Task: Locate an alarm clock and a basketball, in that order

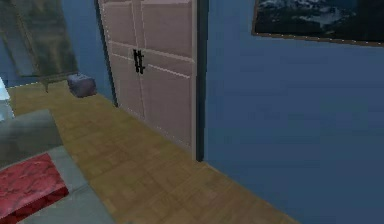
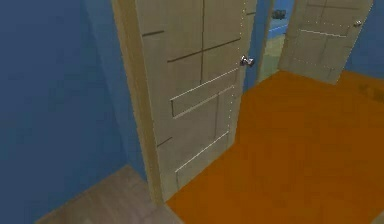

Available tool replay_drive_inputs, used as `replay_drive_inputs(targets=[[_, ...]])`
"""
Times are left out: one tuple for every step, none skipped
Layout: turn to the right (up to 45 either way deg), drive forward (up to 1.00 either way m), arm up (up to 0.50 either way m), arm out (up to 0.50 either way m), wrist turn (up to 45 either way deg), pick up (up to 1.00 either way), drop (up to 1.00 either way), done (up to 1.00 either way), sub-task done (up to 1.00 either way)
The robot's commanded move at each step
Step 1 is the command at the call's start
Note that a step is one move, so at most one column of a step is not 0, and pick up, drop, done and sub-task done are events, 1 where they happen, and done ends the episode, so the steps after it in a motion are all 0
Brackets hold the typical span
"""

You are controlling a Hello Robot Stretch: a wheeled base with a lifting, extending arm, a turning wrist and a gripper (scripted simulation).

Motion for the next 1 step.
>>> replay_drive_inputs(targets=[[45.0, 0.0, 0.0, 0.0, 0.0, 0.0, 0.0, 0.0, 0.0]])
